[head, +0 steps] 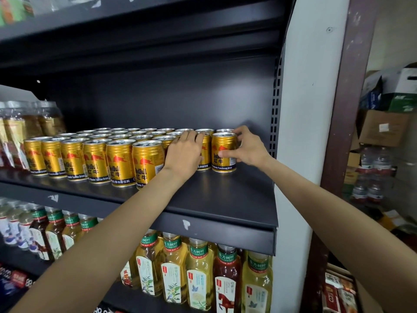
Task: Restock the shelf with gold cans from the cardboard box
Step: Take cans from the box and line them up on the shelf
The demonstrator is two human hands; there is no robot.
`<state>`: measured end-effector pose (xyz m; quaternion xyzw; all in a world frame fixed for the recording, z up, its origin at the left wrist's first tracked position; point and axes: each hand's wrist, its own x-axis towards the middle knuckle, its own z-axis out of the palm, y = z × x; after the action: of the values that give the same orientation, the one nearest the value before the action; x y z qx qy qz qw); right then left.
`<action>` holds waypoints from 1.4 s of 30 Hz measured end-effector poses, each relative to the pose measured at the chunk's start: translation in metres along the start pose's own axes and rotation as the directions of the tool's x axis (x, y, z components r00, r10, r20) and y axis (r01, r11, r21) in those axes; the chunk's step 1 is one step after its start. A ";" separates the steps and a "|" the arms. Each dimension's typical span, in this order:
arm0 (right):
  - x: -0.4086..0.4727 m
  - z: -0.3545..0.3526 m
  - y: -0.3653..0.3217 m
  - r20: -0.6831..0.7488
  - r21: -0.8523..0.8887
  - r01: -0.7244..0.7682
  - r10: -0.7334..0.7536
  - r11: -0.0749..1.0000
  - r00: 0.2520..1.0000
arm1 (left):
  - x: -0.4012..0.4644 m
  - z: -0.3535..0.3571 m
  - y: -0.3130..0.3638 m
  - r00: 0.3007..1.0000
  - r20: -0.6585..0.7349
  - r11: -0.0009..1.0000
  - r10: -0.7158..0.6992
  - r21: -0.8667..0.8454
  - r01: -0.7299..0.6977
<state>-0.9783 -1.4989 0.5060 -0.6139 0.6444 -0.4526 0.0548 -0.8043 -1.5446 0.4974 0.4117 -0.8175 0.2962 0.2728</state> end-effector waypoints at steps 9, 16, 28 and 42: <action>-0.011 -0.002 0.006 0.084 0.007 0.083 -0.083 0.997 0.993 | -0.006 -0.001 -0.002 1.000 0.018 0.994 0.022 -0.108 -0.020; -0.018 0.004 0.005 0.066 -0.004 0.110 -0.109 0.994 0.992 | -0.001 0.005 -0.002 0.999 0.044 0.988 0.023 -0.156 -0.016; -0.050 -0.023 -0.015 -0.020 0.002 0.138 -0.138 0.990 0.990 | -0.021 -0.048 0.004 0.990 0.089 0.959 0.111 -0.269 -0.083; -0.294 0.064 -0.087 -0.539 -0.023 0.400 -0.348 0.916 0.767 | -0.254 -0.068 -0.001 0.815 -0.497 0.685 -0.299 -0.706 -0.180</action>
<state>-0.8027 -1.2706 0.3828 -0.5767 0.4766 -0.6361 -0.1888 -0.6596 -1.3669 0.3683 0.1875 -0.7290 0.0484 0.6566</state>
